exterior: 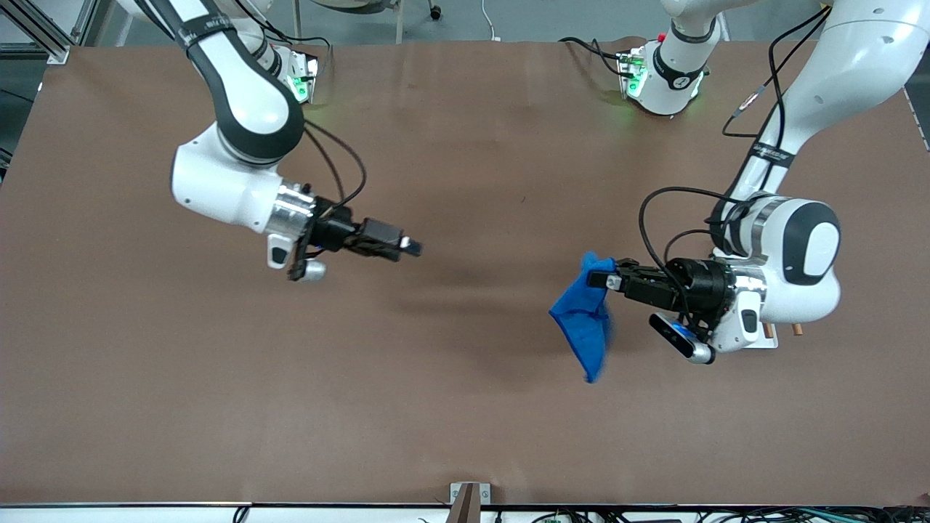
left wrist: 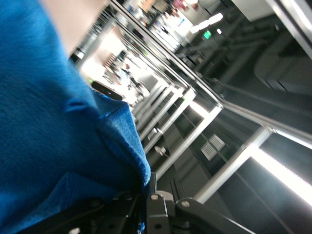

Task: Right arm passes towel to left arm to hang
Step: 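Grasp the towel with the left gripper and open the right gripper, then carry the towel to the rack while the right gripper withdraws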

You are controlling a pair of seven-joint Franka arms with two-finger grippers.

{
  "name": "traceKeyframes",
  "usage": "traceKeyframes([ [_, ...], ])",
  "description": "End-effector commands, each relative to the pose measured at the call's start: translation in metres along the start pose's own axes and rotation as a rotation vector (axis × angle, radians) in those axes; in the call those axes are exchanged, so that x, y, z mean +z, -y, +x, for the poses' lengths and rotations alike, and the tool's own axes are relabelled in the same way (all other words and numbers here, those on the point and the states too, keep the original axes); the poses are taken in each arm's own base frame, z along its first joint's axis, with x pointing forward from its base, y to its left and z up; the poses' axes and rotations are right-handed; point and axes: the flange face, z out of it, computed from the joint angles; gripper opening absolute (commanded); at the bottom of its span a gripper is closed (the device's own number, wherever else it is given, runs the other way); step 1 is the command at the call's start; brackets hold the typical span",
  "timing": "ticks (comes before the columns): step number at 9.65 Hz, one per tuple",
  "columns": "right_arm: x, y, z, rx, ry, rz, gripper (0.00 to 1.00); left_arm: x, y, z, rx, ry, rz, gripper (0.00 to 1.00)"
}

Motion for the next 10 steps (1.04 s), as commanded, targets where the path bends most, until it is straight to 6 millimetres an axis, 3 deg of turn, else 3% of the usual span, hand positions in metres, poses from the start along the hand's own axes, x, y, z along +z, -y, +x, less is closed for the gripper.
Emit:
traceKeyframes([
  [1, -0.055, -0.054, 0.004, -0.102, -0.055, -0.234, 1.00, -0.034, 0.008, 0.007, -0.022, -0.103, 0.143, 0.00],
  [4, -0.134, -0.124, 0.046, -0.170, -0.119, -0.479, 1.00, -0.060, -0.013, -0.013, -0.089, -0.254, 0.391, 0.00],
  [6, -0.179, -0.150, 0.062, -0.210, -0.081, -0.621, 1.00, -0.080, -0.017, -0.027, -0.124, -0.397, 0.574, 0.00],
  [8, -0.223, -0.157, 0.066, -0.250, -0.067, -0.738, 1.00, -0.128, -0.018, -0.040, -0.112, -0.500, 0.738, 0.00],
  [9, -0.247, -0.146, 0.067, -0.271, -0.045, -0.793, 1.00, -0.148, -0.018, -0.048, -0.102, -0.559, 0.856, 0.00],
  [10, -0.273, -0.132, 0.073, -0.254, -0.019, -0.816, 1.00, -0.155, -0.020, -0.060, -0.083, -0.615, 0.980, 0.00],
])
